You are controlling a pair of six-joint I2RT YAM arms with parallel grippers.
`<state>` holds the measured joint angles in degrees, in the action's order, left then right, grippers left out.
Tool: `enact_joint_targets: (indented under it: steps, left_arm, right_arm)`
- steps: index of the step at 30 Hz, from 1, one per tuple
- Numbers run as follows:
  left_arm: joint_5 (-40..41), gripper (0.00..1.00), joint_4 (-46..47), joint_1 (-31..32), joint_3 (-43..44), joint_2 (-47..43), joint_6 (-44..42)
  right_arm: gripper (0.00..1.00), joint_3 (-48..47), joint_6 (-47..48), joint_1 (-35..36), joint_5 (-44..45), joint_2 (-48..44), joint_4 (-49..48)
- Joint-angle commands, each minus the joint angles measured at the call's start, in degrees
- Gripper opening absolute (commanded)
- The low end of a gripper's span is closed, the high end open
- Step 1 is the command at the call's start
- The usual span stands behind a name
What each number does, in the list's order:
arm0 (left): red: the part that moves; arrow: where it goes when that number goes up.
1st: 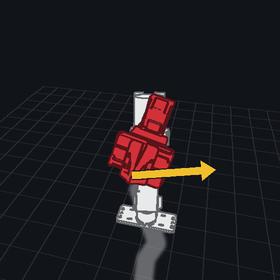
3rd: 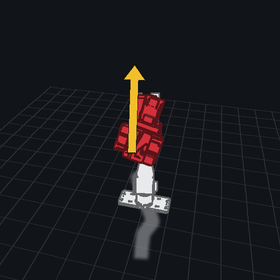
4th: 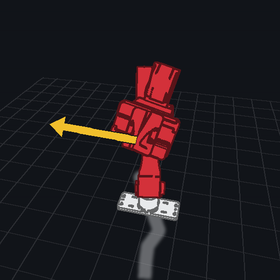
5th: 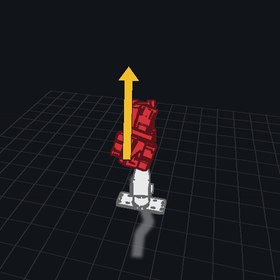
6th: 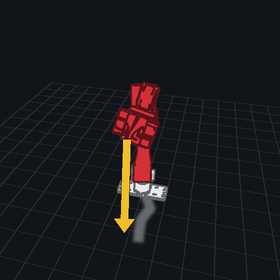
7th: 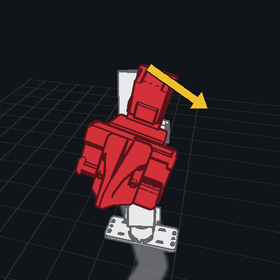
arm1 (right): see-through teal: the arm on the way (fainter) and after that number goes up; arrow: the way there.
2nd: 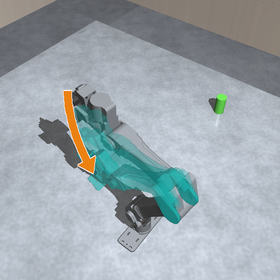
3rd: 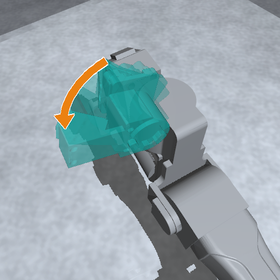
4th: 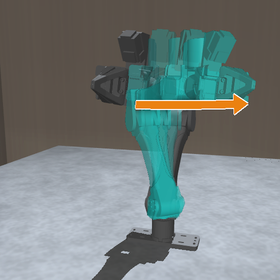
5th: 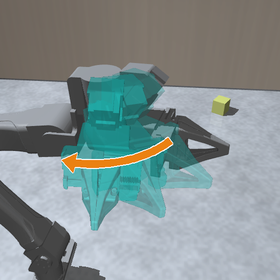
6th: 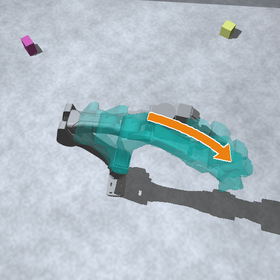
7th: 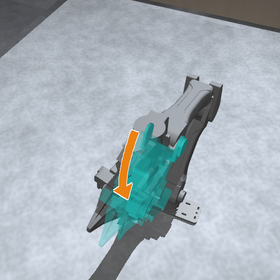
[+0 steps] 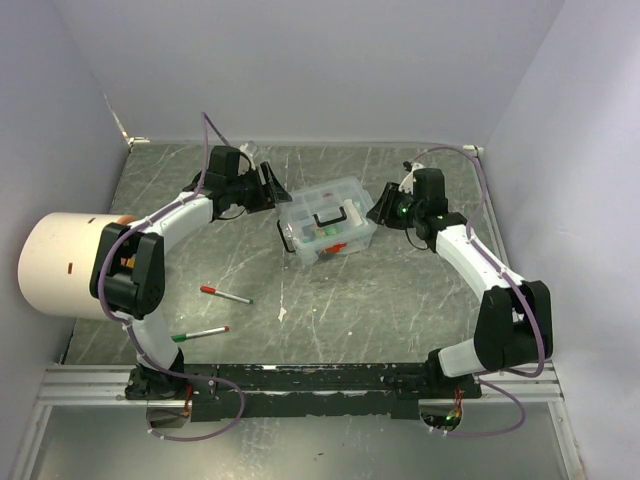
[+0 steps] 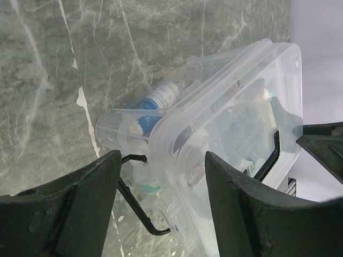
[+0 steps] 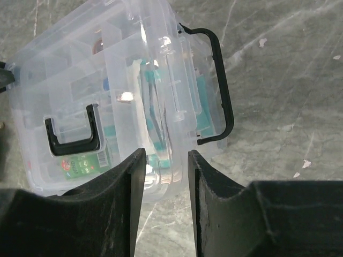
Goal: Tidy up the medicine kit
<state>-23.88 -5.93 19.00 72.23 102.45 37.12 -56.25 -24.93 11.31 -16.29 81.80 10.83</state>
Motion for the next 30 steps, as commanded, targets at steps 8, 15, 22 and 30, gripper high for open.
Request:
enact_joint_targets:
  steps: [8, 15, 22, 30]
  left_arm:
    - [6.89, 0.84, -4.91, 0.33, 1.86, -3.65, -0.42]
    - [6.55, 0.85, -1.11, 0.33, -4.42, -8.52, 3.02]
    - [1.44, 0.8, 3.69, 1.34, -8.45, -8.19, 5.49]
    - [1.84, 0.76, 2.97, 3.05, -7.71, -4.86, 5.2]
  right_arm:
    - [0.41, -0.88, 0.25, -0.09, 5.08, 1.9, 2.27]
    - [0.44, -5.08, -0.33, -0.06, 4.92, 4.72, 2.96]
    - [0.58, -6.39, -1.14, -0.09, 2.07, 6.31, 0.82]
    - [0.66, -7.78, -0.91, -0.18, -1.02, 9.77, -5.68]
